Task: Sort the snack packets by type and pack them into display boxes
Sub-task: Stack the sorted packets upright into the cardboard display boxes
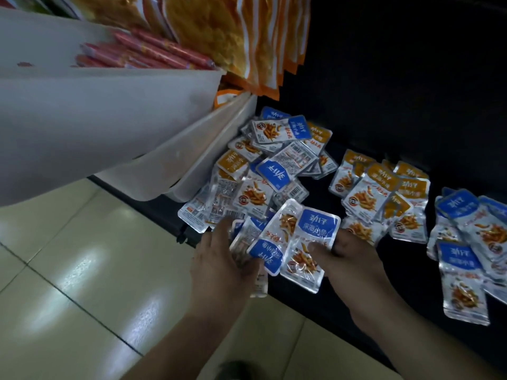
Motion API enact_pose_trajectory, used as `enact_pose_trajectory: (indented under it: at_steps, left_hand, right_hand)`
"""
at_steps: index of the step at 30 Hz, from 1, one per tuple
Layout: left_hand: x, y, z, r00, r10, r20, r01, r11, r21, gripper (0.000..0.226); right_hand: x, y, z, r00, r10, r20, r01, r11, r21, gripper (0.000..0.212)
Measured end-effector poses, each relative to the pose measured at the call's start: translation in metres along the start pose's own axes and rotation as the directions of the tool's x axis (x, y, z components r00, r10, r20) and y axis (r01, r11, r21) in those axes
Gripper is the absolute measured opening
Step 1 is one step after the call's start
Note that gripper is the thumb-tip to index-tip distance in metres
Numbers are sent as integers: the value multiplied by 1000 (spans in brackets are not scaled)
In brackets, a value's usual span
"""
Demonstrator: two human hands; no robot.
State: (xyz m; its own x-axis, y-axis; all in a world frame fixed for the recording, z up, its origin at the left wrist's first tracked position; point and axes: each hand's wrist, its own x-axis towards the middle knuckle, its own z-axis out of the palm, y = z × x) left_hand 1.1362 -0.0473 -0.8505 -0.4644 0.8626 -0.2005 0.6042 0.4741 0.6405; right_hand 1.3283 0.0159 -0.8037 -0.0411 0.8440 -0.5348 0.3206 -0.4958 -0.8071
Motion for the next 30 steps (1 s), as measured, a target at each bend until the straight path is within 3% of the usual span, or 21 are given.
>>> enact_pose_trajectory:
  at_steps: [4, 6, 9, 13, 19, 25, 30]
  left_hand:
    - [-1, 19, -4, 994, -51, 100, 68, 982, -175, 22]
    - [-5, 30, -11, 988, -63, 139, 98, 959, -265, 12]
    - [-15, 44, -25, 993, -112, 48, 121, 921, -371, 8]
    - [-28, 68, -39, 969, -248, -13, 191, 777, -600, 15]
    - [-39, 114, -44, 966, -248, -72, 139, 735, -664, 17]
    - [-26, 143, -7, 941, -272, 204, 337, 672, -659, 11]
    - [-28, 176, 40, 890, -184, 417, 421, 682, -597, 12]
  right_hand:
    - [1, 4, 2, 1000, 9, 16, -9, 1000, -3, 16]
    - [1, 2, -1, 999, 28, 27, -28, 1000, 4, 14]
    - [0, -3, -12, 997, 63, 40, -66, 995, 79, 13]
    - [-8, -9, -36, 999, 52, 17, -54, 983, 177, 13]
    - [-22, -10, -64, 997, 61, -37, -50, 969, 240, 13]
    - [-19, -4, -135, 980, 61, -187, -24, 981, 194, 21]
    - [-20, 15, -180, 929, 88, -360, -5, 975, 223, 28]
